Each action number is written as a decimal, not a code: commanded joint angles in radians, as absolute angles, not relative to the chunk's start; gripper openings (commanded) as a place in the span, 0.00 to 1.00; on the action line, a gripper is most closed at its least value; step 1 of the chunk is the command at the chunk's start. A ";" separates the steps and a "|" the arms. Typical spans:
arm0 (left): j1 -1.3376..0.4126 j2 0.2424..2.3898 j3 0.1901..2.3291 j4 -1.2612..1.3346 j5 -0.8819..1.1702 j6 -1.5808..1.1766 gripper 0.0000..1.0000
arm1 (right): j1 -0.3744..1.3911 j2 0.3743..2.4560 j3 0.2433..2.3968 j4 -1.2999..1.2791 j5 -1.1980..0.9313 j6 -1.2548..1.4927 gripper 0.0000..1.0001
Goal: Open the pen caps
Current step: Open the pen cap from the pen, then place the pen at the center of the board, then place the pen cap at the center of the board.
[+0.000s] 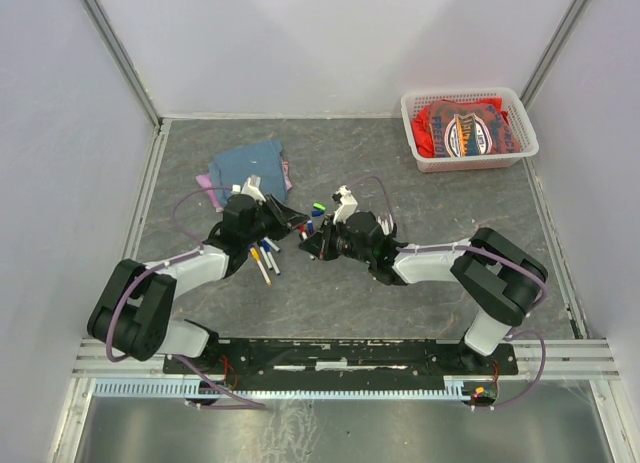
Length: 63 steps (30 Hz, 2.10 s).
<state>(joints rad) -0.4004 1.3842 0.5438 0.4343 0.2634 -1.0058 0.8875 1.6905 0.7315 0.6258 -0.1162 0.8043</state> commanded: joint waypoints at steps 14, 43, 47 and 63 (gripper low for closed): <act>-0.299 1.480 0.548 0.727 0.339 -1.023 0.03 | 0.865 1.733 0.665 0.922 -0.360 0.898 0.01; -0.519 1.715 0.998 -0.125 -0.195 -0.665 0.03 | 0.836 1.648 0.935 -0.104 0.441 0.525 0.01; -0.522 1.736 1.012 -0.138 -0.199 -0.659 0.07 | 0.819 1.679 0.949 -0.106 0.439 0.521 0.02; -0.532 1.762 1.023 -0.140 -0.198 -0.657 0.28 | 0.790 1.738 0.974 -0.098 0.408 0.514 0.13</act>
<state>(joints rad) -0.5251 1.7576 0.9871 -0.1444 -0.1802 -0.6987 0.7959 1.7359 0.9321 -0.1093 0.4011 0.5247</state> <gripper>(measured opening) 0.265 0.115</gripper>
